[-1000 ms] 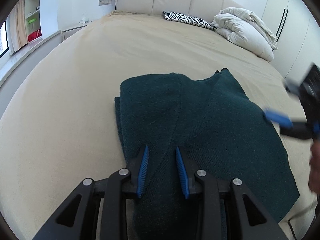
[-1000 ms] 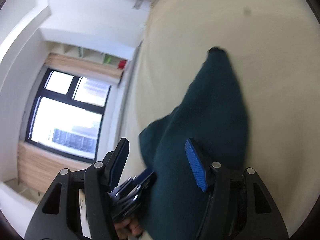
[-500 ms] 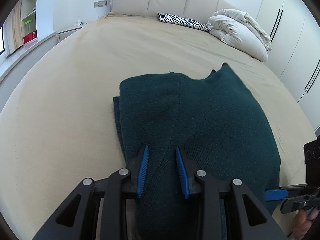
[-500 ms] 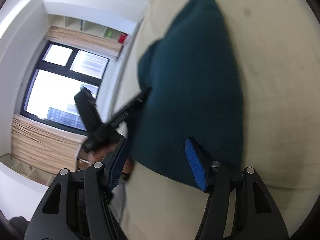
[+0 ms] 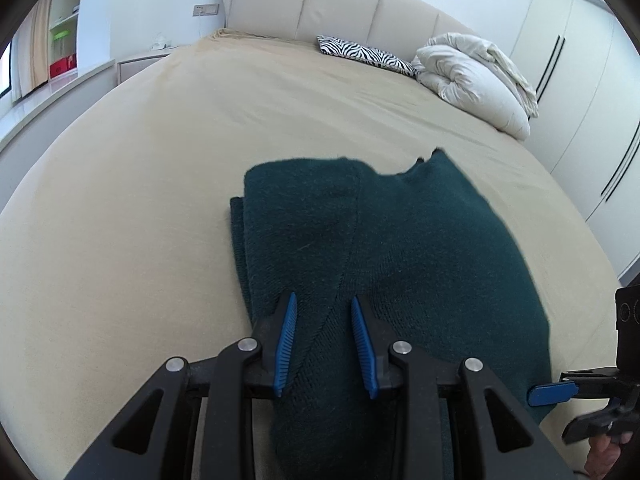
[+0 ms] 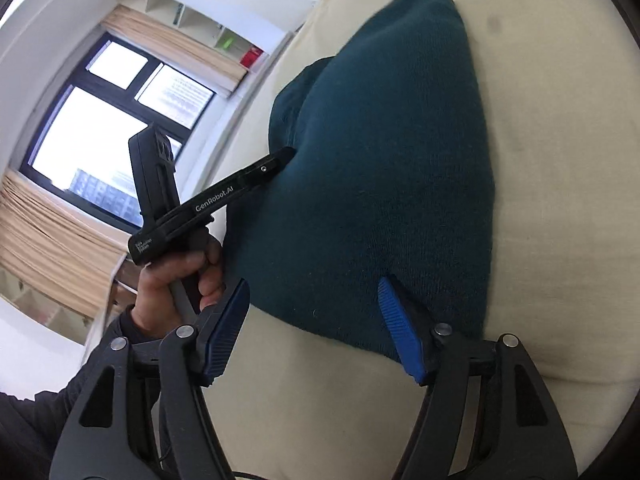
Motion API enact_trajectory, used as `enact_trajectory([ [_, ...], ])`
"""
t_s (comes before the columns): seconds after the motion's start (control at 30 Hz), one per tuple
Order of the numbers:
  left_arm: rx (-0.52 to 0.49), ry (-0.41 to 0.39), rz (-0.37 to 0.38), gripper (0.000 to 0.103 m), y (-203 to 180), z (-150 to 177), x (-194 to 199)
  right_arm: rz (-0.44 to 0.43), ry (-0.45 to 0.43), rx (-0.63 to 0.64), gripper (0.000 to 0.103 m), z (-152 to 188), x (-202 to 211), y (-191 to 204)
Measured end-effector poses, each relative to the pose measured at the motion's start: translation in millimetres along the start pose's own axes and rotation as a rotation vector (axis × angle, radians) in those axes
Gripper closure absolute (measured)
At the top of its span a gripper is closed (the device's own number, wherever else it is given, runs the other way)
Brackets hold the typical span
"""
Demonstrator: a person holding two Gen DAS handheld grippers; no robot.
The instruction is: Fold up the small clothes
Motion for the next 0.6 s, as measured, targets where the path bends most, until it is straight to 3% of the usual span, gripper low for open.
enact_trajectory([
  [0.03,0.018,-0.002,-0.013,0.070,4,-3,9,-0.012,-0.011,-0.017,0.037,-6,7,6],
  [0.07,0.045,-0.017,-0.028,0.064,9,-6,19,-0.026,-0.045,-0.005,0.037,-12,17,12],
  [0.1,0.085,-0.046,-0.031,0.049,17,-9,31,-0.029,-0.074,0.010,0.037,-19,22,16],
  [0.17,0.147,-0.081,-0.008,0.031,33,-16,47,-0.008,-0.124,0.007,0.033,-38,38,15],
  [0.33,0.160,0.097,0.021,0.030,44,-20,18,0.067,-0.168,-0.189,0.032,-81,53,-37],
  [0.43,0.200,0.202,0.041,0.031,46,-5,-3,0.034,-0.149,-0.261,0.031,-90,38,-60],
  [0.6,0.273,0.240,0.104,0.030,52,-5,-9,0.018,-0.075,-0.268,0.030,-87,6,-67],
])
Point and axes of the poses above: each gripper's, at about its wrist camera, not at the fingertips, and x roughly against the way its jaws point, y to its left, z to its underside, the point moved 1 cm from there along -x, roughly the way its jaws point, and after that the axes turned 14 degrees about -z, right-handed, at the moved point
